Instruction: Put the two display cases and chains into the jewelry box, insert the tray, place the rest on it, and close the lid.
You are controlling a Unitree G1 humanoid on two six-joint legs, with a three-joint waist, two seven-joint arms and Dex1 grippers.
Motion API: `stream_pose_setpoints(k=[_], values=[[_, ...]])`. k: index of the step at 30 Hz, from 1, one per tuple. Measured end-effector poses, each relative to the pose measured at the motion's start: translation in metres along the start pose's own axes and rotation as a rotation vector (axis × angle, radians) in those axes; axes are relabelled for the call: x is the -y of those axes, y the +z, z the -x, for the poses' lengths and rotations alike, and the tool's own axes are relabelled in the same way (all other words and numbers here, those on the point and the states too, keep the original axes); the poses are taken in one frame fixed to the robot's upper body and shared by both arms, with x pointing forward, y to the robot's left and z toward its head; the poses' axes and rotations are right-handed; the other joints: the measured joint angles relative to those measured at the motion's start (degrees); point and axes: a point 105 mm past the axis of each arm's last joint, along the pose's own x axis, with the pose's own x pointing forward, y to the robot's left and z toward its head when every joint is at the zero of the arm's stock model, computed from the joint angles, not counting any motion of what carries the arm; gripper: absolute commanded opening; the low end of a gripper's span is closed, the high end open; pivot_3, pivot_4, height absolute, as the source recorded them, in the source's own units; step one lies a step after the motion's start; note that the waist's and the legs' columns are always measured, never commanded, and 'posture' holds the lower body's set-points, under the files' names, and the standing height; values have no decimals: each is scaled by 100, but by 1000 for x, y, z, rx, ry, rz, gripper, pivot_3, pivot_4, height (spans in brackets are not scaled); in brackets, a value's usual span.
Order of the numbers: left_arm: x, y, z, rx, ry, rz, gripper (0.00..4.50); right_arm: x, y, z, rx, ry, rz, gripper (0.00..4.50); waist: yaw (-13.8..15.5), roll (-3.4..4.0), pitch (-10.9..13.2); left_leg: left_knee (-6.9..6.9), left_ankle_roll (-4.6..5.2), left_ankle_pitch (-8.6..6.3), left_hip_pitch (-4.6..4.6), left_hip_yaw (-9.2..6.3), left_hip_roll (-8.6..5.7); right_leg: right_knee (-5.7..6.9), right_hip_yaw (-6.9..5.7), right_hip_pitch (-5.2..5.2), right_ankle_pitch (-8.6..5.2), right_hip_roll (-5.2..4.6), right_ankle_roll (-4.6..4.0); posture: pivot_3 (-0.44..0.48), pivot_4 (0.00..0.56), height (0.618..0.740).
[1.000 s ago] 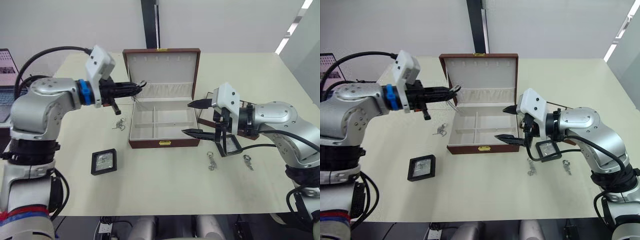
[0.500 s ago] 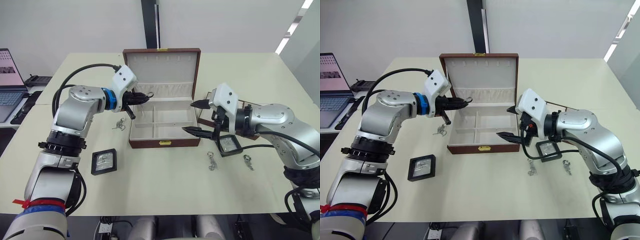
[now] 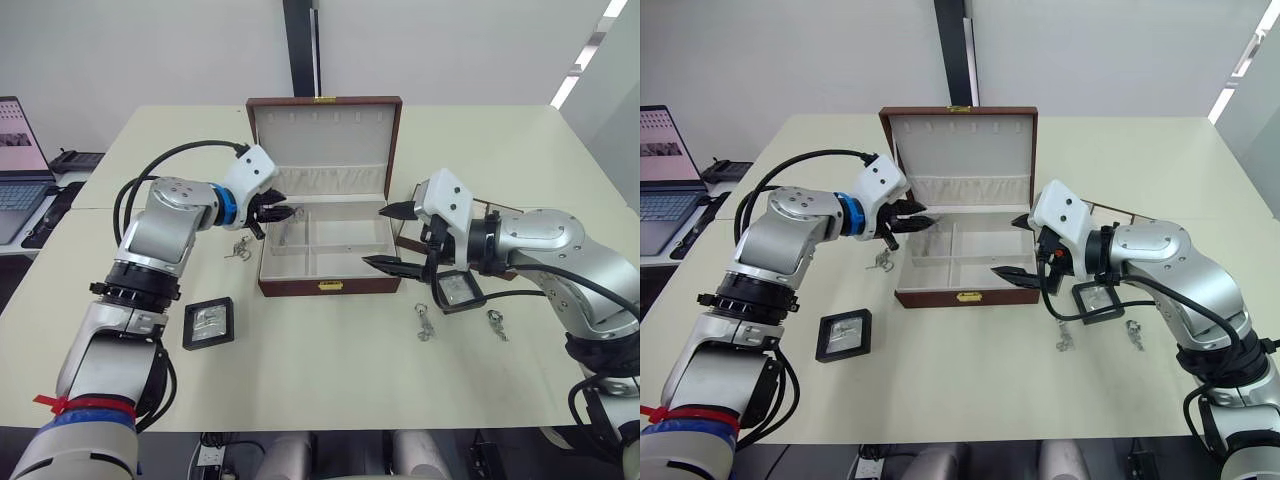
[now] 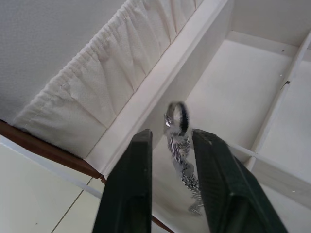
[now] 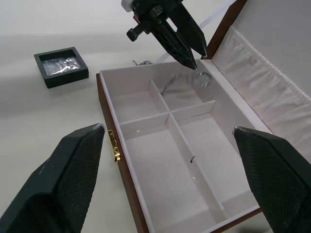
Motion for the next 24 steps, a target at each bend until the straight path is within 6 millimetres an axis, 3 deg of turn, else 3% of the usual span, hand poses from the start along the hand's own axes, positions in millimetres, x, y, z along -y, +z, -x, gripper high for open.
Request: stream_pose_setpoints(k=[7, 11, 13, 15, 18, 24], values=[[0, 2, 1, 9, 0, -1, 4475, 0, 1, 0, 4, -1, 5, 4500, -1, 0, 0, 0, 0, 0, 0, -1, 1, 1, 0, 0, 0, 0, 0, 0, 150, 740], [7, 25, 12, 105, -54, 4, 4475, 2, 3, 0, 15, -11, 28, 4500, -2, 0, 0, 0, 0, 0, -2, -2, 3, 1, 0, -1, 0, -1, 0, 0, 150, 740], [12, 41, 29, 176, -86, 0, 4475, 3, 4, 3, 29, -25, 44, 4500, -19, 0, 0, -1, 0, 0, 0, -1, 5, 1, 1, -1, 0, -1, 0, 0, 150, 740], [12, 43, 45, 208, -95, 11, 4475, 7, 3, 9, 41, -54, 63, 4500, -37, 0, 0, -1, 0, 0, 3, 0, 6, 3, 2, -1, 0, 0, 0, 0, 150, 740], [4, 26, 69, 209, -66, 67, 4475, 13, -7, 27, 29, -104, 83, 4500, -38, 0, 0, -1, 0, 0, 4, -1, 6, 3, 2, 0, 0, 0, 0, 0, 150, 740], [-14, -31, 123, 104, 80, 146, 4475, 17, -38, 82, -66, -207, 66, 4500, -6, 2, 1, -6, 1, -1, 5, 1, 7, -2, 4, 2, 0, -1, 0, 0, 150, 740]])
